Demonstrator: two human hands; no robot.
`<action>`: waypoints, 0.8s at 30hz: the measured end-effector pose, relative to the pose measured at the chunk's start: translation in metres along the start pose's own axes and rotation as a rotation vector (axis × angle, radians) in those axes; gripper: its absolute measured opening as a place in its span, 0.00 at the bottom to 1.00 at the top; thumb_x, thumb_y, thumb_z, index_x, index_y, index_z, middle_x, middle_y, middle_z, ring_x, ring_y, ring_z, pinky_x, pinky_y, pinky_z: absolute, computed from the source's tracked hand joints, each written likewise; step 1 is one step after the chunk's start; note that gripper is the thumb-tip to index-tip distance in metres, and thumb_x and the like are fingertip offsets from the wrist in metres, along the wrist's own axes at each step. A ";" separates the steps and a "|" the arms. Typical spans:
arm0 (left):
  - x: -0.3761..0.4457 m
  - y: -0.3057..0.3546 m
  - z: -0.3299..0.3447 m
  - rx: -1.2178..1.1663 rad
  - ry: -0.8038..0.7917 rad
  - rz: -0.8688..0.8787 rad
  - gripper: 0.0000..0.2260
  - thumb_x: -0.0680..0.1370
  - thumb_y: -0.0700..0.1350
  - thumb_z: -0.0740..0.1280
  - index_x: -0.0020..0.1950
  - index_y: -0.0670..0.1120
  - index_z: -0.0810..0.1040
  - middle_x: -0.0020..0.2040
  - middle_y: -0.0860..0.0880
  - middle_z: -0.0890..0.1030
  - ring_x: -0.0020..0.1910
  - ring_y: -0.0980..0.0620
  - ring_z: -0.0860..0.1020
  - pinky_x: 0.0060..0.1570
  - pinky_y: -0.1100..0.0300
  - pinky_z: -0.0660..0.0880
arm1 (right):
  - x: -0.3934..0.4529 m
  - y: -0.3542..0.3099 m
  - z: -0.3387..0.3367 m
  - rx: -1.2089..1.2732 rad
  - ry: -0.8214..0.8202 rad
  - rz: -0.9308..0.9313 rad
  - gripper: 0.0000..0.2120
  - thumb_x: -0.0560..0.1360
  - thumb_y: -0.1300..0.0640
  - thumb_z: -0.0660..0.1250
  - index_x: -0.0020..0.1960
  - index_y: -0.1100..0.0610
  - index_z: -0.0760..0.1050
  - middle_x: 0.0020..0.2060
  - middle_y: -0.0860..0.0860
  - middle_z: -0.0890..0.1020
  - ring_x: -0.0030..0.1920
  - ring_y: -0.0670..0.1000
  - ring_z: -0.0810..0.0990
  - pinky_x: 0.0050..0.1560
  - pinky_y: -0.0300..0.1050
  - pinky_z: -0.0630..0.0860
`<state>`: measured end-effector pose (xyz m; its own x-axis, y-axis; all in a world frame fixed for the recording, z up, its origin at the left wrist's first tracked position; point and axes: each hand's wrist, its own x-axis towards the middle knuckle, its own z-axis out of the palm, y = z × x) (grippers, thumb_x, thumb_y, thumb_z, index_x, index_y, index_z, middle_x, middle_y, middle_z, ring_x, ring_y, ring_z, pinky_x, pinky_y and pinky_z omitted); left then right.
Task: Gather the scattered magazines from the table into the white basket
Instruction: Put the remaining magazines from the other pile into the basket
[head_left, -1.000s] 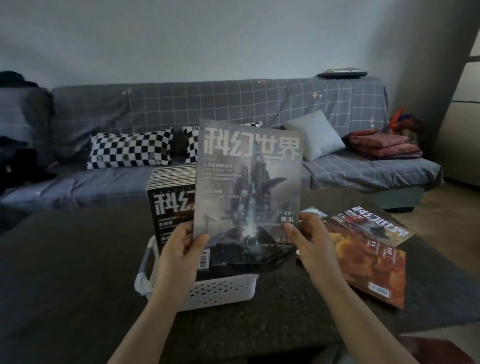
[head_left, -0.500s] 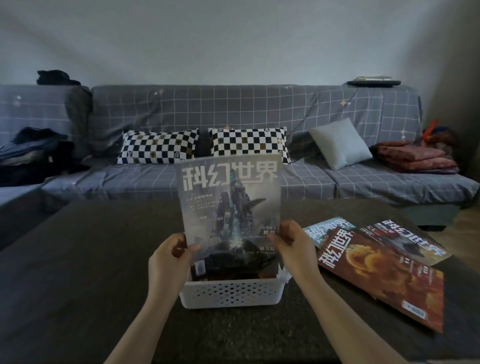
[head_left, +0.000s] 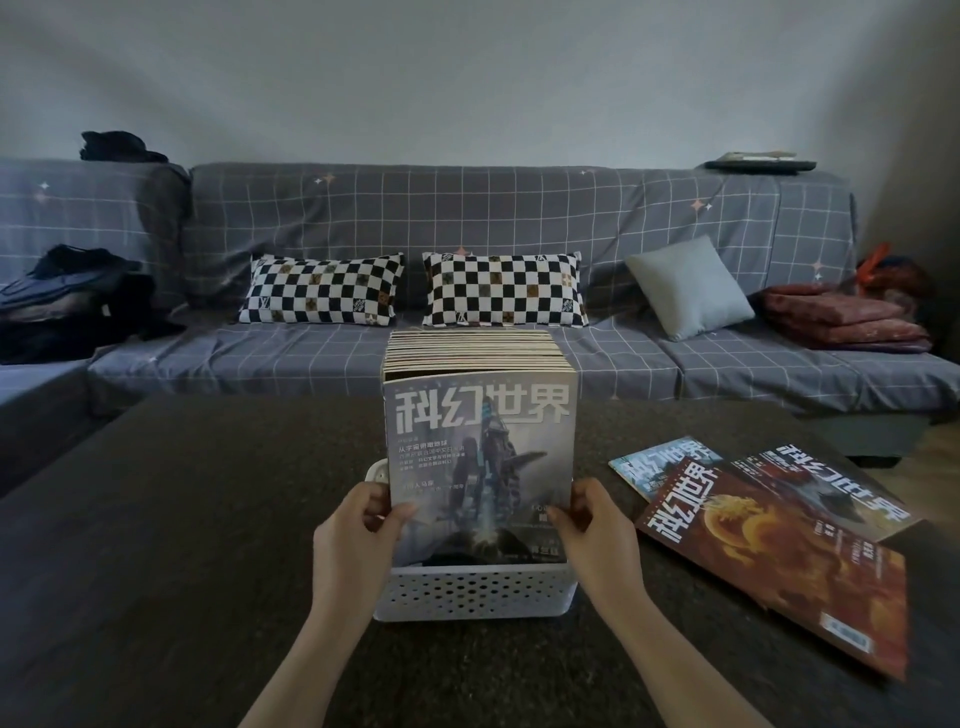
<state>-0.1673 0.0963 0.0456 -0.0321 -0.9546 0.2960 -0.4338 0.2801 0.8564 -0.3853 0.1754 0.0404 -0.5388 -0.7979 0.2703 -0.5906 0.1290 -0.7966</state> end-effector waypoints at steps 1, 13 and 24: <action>0.000 -0.001 0.001 -0.007 0.022 0.008 0.06 0.73 0.45 0.73 0.42 0.53 0.77 0.39 0.53 0.81 0.39 0.54 0.80 0.39 0.57 0.78 | 0.000 0.000 0.001 0.002 0.010 -0.006 0.08 0.73 0.57 0.70 0.43 0.49 0.70 0.37 0.43 0.78 0.39 0.41 0.76 0.34 0.33 0.68; 0.003 -0.012 0.005 -0.060 0.140 0.026 0.16 0.72 0.46 0.74 0.58 0.49 0.77 0.52 0.53 0.80 0.49 0.56 0.79 0.44 0.67 0.72 | 0.004 0.003 0.010 0.151 0.055 -0.001 0.26 0.72 0.58 0.71 0.67 0.54 0.66 0.59 0.47 0.74 0.58 0.47 0.75 0.56 0.43 0.75; 0.004 -0.008 0.014 0.093 0.047 0.155 0.21 0.78 0.44 0.67 0.71 0.44 0.69 0.45 0.60 0.80 0.36 0.71 0.76 0.35 0.79 0.72 | 0.012 0.000 0.015 -0.033 -0.036 -0.062 0.28 0.77 0.51 0.63 0.74 0.54 0.58 0.33 0.44 0.77 0.32 0.45 0.77 0.27 0.34 0.69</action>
<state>-0.1767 0.0890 0.0344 -0.0641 -0.8946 0.4423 -0.5082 0.4108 0.7570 -0.3830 0.1568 0.0356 -0.4791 -0.8255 0.2982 -0.6418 0.0976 -0.7607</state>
